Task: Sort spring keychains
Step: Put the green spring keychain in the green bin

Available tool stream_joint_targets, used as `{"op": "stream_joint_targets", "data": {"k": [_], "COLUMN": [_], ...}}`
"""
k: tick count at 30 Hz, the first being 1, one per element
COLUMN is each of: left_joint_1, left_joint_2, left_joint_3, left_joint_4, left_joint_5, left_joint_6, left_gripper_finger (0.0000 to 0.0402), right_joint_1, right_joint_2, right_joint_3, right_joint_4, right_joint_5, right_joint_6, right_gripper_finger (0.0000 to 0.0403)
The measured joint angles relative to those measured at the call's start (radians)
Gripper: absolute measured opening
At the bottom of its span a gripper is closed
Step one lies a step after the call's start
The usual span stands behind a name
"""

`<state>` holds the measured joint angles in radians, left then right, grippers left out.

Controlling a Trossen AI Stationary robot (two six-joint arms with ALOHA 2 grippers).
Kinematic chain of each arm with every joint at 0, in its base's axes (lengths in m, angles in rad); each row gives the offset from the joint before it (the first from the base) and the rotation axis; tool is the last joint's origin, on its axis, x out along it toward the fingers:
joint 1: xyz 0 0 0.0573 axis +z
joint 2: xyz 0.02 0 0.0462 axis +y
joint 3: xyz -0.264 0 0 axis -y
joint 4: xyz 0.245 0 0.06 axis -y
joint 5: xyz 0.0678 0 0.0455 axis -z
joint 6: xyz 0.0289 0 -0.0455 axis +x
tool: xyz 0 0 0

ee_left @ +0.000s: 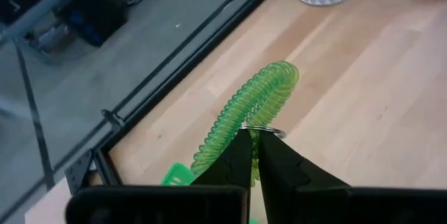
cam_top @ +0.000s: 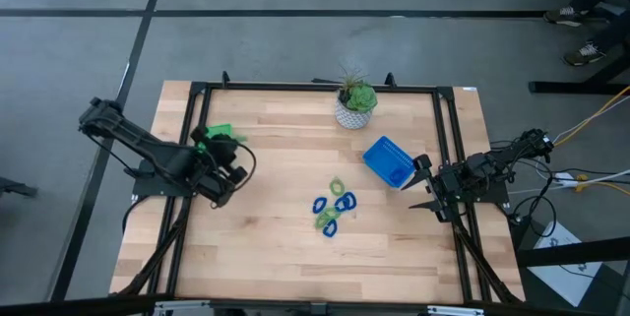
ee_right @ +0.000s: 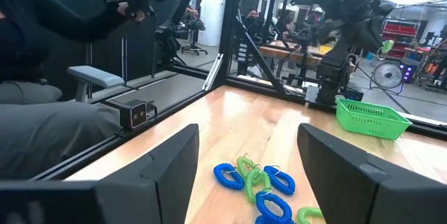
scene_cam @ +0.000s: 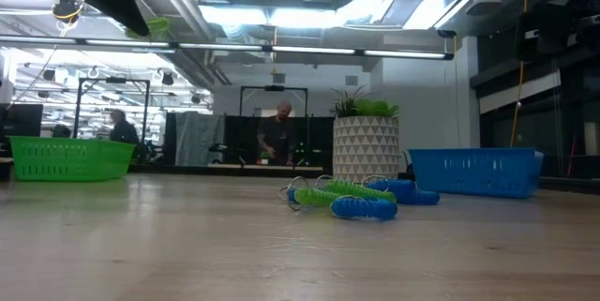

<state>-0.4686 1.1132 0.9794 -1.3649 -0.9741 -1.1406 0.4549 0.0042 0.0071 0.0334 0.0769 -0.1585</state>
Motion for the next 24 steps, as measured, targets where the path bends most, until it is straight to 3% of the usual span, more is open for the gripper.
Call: {"op": "stream_joint_targets", "data": {"k": [10,19,24], "left_joint_1": [0.034,0.106,0.139], "left_joint_2": [-0.102,-0.209,-0.252], "left_joint_3": [-0.079,-0.196,-0.206], "left_joint_4": [-0.072,-0.073,-0.087], "left_joint_5": [0.052,0.295,0.339], "left_joint_6": [-0.125,-0.184,-0.183], "left_gripper_finger": [0.0006,0.0007,0.0008], "right_joint_1": [0.000,0.000,0.000], "right_joint_2": [0.000,0.000,0.000], "right_joint_3": [0.000,0.000,0.000], "right_joint_4": [0.000,0.000,0.000], "right_joint_5": [0.000,0.000,0.000], "right_joint_6": [0.000,0.000,0.000], "right_gripper_finger": [0.0242,0.0242,0.0242]}}
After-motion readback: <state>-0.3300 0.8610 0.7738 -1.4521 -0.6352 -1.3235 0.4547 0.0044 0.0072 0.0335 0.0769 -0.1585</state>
